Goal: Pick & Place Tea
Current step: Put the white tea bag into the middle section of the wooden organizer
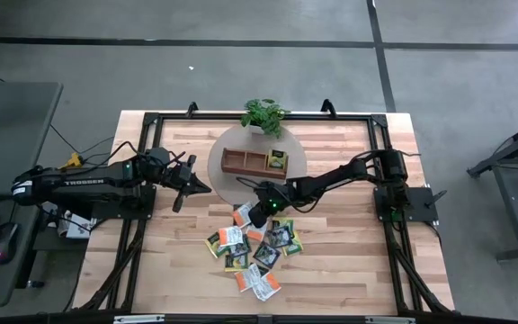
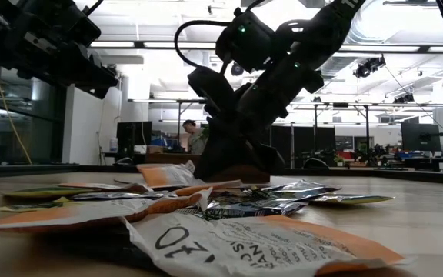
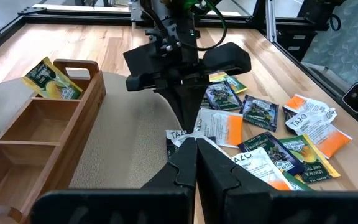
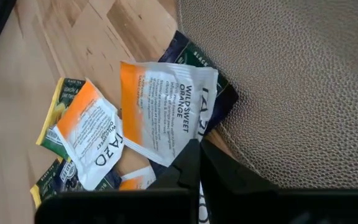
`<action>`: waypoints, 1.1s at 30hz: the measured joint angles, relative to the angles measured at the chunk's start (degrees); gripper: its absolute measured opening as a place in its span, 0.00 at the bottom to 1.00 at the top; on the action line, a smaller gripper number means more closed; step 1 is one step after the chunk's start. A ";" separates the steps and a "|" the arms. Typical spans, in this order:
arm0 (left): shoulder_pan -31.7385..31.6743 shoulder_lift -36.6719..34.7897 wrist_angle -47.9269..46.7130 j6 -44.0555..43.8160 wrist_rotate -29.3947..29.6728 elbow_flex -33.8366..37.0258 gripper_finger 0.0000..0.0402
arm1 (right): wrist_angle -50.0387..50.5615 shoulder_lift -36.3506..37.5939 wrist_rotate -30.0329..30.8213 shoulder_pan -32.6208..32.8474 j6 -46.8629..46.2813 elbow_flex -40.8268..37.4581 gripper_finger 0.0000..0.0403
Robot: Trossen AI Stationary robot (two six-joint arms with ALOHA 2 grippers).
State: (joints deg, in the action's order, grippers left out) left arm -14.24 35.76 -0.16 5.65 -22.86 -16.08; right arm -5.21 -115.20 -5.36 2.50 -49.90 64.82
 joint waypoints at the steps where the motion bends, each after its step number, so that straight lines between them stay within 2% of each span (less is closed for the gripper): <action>1: 0.00 0.01 0.00 0.00 0.01 0.00 0.00 | 0.00 0.02 -0.19 0.00 0.36 0.00 0.00; 11: 0.00 -0.01 -0.02 0.00 -0.01 0.00 0.00 | 0.97 2.55 -0.76 0.13 3.71 0.18 0.00; 15: 0.00 0.00 0.02 0.00 -0.01 0.00 0.00 | 7.57 4.42 0.01 0.20 7.43 2.41 0.00; 18: 0.00 -0.01 -0.02 0.00 -0.01 0.00 0.00 | 14.67 5.77 2.95 0.60 12.20 6.33 0.00; 23: 0.00 0.01 0.00 0.00 0.01 0.00 0.00 | 32.05 6.16 11.41 1.42 22.01 16.70 0.00; 27: 0.00 0.01 0.00 0.00 0.01 0.00 0.00 | 45.16 5.89 23.17 2.24 28.49 24.74 0.00; 33: 0.00 0.01 0.00 0.00 0.01 0.00 0.00 | 55.80 5.68 36.42 2.29 33.80 29.02 0.00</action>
State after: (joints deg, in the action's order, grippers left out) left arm -14.24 35.76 -0.16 5.65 -22.86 -16.08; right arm 50.58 -109.51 31.05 4.79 -16.09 93.83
